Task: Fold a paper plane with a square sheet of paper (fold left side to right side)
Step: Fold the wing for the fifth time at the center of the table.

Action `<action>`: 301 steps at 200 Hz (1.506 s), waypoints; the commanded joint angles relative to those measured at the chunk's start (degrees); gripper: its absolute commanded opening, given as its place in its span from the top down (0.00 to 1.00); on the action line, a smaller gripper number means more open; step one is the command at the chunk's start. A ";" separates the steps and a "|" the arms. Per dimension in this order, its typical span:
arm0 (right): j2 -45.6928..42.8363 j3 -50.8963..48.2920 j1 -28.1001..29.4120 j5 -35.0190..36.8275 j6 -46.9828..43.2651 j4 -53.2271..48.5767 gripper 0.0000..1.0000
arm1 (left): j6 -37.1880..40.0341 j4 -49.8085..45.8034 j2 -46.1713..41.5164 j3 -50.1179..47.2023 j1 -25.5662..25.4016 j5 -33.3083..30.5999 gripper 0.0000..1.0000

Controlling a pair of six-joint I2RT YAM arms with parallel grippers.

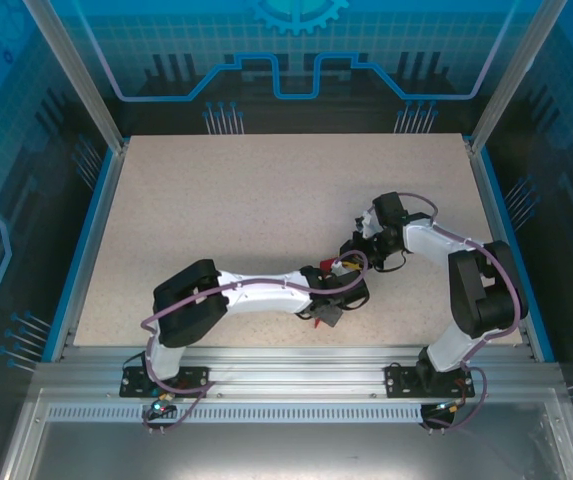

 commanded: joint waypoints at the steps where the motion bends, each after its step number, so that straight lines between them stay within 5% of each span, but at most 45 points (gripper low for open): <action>1: -1.12 0.95 -0.39 0.78 -1.07 -2.50 0.73 | 0.60 -0.83 1.97 1.98 0.65 2.54 0.78; 57: -8.73 -2.70 -7.17 1.69 -3.27 -5.26 0.46 | 1.44 0.21 2.88 2.02 1.86 6.51 0.78; 171: -17.58 -15.08 -6.76 -2.56 -3.30 -1.60 0.49 | -0.79 15.37 -1.31 -9.60 10.87 26.58 0.79; 301: -7.51 -12.59 3.18 -2.02 4.19 9.41 0.57 | -2.12 18.64 -1.33 -12.05 13.01 30.25 0.79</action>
